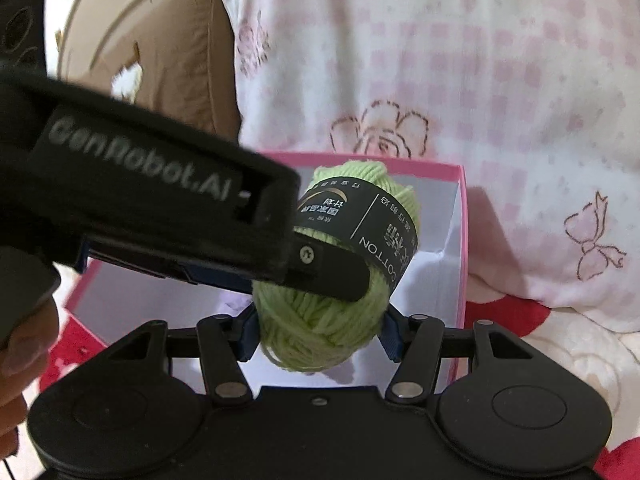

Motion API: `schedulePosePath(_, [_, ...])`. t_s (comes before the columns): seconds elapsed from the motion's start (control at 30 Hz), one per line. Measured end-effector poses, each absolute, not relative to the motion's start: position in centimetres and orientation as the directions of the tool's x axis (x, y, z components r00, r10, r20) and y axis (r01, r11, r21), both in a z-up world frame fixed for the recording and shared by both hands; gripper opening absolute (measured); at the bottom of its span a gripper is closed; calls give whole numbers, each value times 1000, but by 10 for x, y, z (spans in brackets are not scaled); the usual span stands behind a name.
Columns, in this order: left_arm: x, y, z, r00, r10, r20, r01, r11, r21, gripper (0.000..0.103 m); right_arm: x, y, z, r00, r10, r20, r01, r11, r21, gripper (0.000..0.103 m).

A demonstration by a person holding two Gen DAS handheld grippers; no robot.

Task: Organize objects
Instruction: 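Lower the green yarn ball into the pink box beside the plush, open right gripper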

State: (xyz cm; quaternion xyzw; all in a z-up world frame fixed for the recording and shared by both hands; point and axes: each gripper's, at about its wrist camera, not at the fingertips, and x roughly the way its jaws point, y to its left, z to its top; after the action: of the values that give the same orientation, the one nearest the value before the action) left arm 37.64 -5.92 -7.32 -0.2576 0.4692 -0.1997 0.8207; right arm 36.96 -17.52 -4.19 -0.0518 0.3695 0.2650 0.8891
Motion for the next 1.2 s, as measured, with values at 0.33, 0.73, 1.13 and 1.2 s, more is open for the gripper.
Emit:
schedulePosePath(0.33, [391, -36, -110, 478, -607, -635, -17, 716, -698, 48, 365, -142, -63, 606, 313, -731, -534, 842, -82, 69])
schedulePosePath(0.73, [396, -42, -123, 450, -588, -672, -36, 739, -672, 47, 362, -151, -64, 527, 346, -777, -554, 833, -5, 68])
schedulePosePath(1.13, [390, -56, -92, 448, -530, -720, 24, 812, -583, 46, 357, -173, -61, 585, 327, -742, -462, 887, 27, 42])
schedulePosePath(1.2, [393, -59, -92, 433, -550, -715, 21, 799, -602, 41, 356, -172, -62, 595, 317, -739, -456, 890, 15, 41])
